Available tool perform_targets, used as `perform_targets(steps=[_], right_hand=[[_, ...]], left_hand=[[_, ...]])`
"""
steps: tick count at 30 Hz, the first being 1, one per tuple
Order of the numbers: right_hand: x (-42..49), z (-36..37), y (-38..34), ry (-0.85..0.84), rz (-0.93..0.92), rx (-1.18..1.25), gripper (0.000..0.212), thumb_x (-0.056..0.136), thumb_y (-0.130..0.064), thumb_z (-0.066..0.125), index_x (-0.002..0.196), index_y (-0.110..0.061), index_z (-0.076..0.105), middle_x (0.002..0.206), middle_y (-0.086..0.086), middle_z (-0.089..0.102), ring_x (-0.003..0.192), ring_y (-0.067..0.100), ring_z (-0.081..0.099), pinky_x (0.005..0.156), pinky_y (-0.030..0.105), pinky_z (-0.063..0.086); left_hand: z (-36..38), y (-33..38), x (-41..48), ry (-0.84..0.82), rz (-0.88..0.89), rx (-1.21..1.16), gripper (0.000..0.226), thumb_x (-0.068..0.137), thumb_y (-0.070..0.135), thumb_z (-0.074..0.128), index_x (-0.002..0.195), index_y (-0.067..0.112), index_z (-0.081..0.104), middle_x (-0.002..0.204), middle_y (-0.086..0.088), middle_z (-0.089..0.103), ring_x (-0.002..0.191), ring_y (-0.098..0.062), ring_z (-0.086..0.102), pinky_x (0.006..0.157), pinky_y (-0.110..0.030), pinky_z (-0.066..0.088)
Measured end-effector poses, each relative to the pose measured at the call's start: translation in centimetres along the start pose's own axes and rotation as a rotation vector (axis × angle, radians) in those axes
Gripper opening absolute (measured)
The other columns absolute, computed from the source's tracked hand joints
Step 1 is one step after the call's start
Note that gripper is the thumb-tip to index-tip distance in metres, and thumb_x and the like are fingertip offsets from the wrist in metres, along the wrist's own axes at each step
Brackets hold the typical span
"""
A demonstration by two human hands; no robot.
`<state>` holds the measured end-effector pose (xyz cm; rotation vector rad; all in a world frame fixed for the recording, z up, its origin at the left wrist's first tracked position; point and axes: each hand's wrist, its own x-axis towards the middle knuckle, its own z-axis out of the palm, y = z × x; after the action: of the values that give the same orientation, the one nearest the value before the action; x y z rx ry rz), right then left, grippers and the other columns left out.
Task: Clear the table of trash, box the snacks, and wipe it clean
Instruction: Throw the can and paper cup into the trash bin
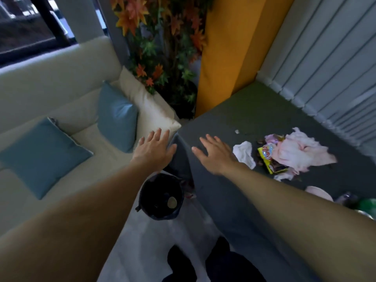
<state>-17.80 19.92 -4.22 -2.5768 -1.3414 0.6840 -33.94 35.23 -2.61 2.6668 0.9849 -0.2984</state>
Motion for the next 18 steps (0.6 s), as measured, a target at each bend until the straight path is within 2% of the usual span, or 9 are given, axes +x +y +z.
perform_targets(steps=[8, 16, 18], right_hand=[[-4.1, -5.4, 8.8, 0.129, 0.08, 0.017, 0.073, 0.096, -0.068, 0.024, 0.154, -0.024, 0.025, 0.164, 0.001, 0.019, 0.15, 0.026, 0.014, 0.118, 0.044, 0.017], [-9.7, -8.8, 19.6, 0.25, 0.23, 0.057, 0.068, 0.095, -0.066, 0.028, 0.148, -0.023, 0.037, 0.159, 0.004, 0.032, 0.146, 0.027, 0.026, 0.117, 0.045, 0.027], [-11.3, -9.2, 22.2, 0.261, 0.276, 0.069, 0.069, 0.096, -0.066, 0.028, 0.15, -0.024, 0.035, 0.159, 0.004, 0.03, 0.147, 0.027, 0.025, 0.118, 0.046, 0.025]], left_hand=[[-2.3, 11.2, 1.6, -0.032, 0.13, 0.038, 0.072, 0.101, 0.06, 0.021, 0.16, 0.024, 0.003, 0.168, -0.005, 0.004, 0.153, -0.026, 0.004, 0.123, -0.048, 0.01], [-0.4, 23.1, 3.6, -0.081, 0.304, 0.042, 0.07, 0.101, 0.061, 0.022, 0.16, 0.026, 0.004, 0.168, -0.003, 0.003, 0.154, -0.024, 0.004, 0.123, -0.045, 0.009], [0.2, 25.9, 4.2, -0.093, 0.35, 0.069, 0.071, 0.1, 0.061, 0.021, 0.16, 0.027, 0.004, 0.168, -0.003, 0.003, 0.154, -0.024, 0.005, 0.123, -0.045, 0.009]])
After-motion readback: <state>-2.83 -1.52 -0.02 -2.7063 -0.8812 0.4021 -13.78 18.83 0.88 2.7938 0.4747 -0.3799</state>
